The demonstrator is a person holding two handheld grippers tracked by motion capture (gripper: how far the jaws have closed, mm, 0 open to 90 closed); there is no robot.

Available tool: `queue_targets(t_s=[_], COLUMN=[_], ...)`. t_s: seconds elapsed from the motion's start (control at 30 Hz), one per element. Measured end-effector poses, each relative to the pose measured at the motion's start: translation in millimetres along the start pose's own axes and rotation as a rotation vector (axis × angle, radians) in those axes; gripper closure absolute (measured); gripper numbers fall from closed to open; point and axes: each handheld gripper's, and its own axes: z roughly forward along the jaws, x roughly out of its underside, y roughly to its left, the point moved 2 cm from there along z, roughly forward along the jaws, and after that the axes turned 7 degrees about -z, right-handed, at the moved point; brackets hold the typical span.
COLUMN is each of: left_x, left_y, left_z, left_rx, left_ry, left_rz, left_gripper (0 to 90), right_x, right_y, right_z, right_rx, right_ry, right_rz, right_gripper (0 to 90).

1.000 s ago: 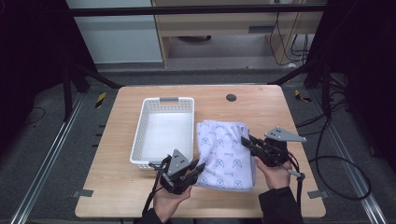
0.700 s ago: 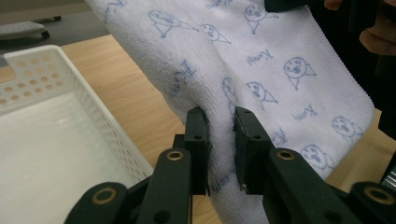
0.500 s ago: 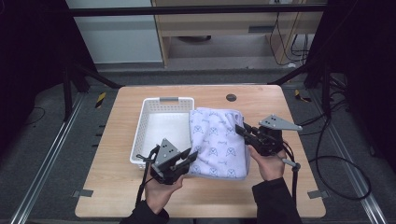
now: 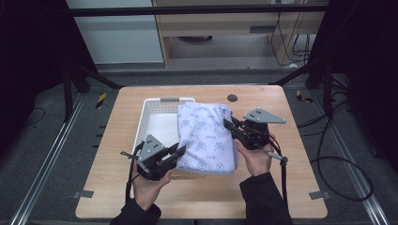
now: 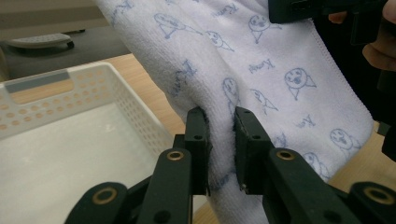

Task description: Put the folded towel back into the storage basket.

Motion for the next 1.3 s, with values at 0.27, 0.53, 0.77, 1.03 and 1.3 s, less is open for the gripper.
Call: queue_targets(t_s=[0.27,0.53,0.77,1.03,1.3], left_x=[-0.7,-2.9,-3.1,-1.8,-4.8], left_y=[18.4,38.6,54.4,74.5,93.1], left_z=[-7.4,-17.3,-25.4,-35.8,-43.4], left_rx=[-0.030,-0.052,-0.089,-0.134,-0.165], left_ry=[-0.016,-0.036,-0.043,-0.059,-0.080], left_rz=[-0.023,-0.063,-0.091,-0.121,-0.154], left_gripper=[76.3,76.3,76.3,76.3,76.3], right_x=[-10.6,-19.7,-28.5,-40.8,-51.0], right_y=[15.3,28.6,40.7,55.3,65.4], right_z=[18.0,37.1,54.3,75.7,94.7], right_rx=[0.017,0.012,0.010,-0.012,-0.028], right_ry=[0.001,-0.003,-0.004,-0.004,-0.008], right_rz=[-0.028,-0.048,-0.046,-0.056,-0.061], right_gripper=[76.8,76.8,76.7,76.7,76.7])
